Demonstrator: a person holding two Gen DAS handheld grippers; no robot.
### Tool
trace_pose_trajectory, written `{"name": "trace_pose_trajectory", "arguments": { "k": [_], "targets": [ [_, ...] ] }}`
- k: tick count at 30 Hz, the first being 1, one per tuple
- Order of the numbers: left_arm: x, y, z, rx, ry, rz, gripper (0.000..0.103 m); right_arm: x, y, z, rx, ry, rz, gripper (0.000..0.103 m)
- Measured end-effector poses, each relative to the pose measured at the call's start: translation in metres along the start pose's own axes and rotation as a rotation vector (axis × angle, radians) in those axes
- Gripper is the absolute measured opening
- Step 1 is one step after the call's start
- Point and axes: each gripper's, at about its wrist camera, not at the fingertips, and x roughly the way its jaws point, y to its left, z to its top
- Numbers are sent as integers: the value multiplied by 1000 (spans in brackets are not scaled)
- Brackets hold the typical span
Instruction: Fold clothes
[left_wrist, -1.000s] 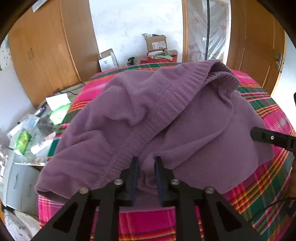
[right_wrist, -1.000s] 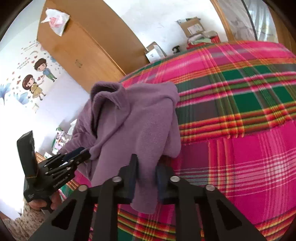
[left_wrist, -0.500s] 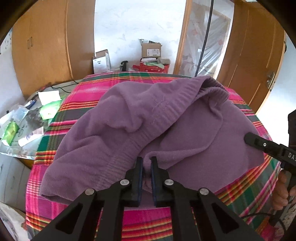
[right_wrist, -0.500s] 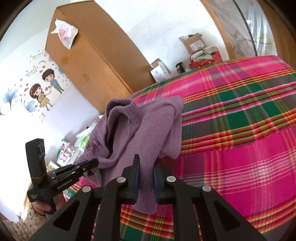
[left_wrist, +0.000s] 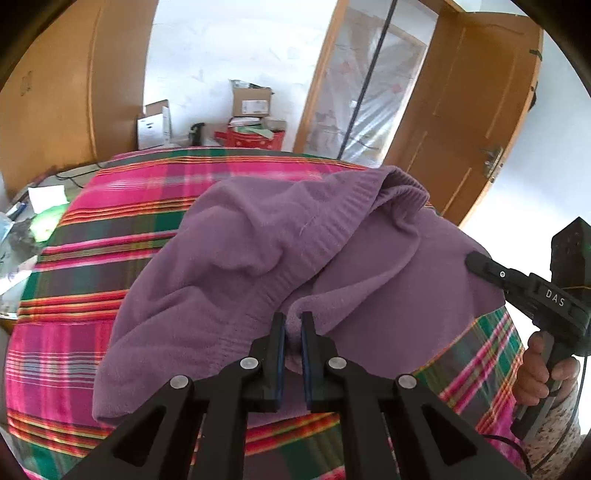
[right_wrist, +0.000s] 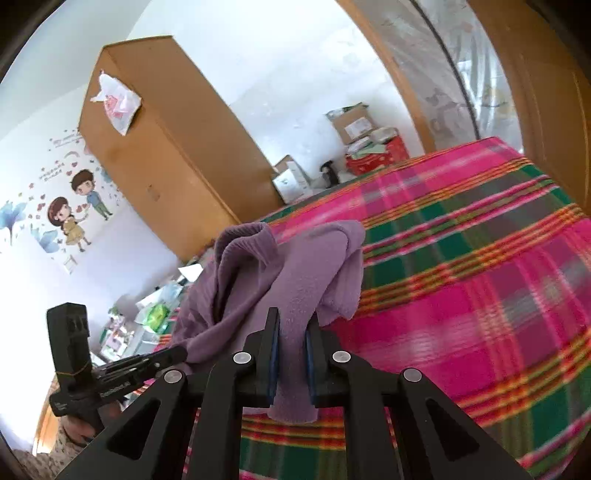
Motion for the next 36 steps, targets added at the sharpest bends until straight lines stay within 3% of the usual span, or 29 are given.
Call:
{"name": "trace_pose_trajectory", "arguments": {
  "k": [3, 11, 24, 36],
  "targets": [
    [9, -8, -3, -7, 27, -28, 8, -12, -12, -4, 16, -13, -30, 12],
    [9, -14, 3, -11, 29, -37, 8, 2, -37, -24, 46, 77, -118, 13],
    [14, -6, -8, -23, 61, -25, 8, 3, 8, -11, -88, -33, -15, 12],
    [8, 9, -10, -58, 51, -38, 9, 34, 63, 5, -153, -9, 114, 12]
  ]
}}
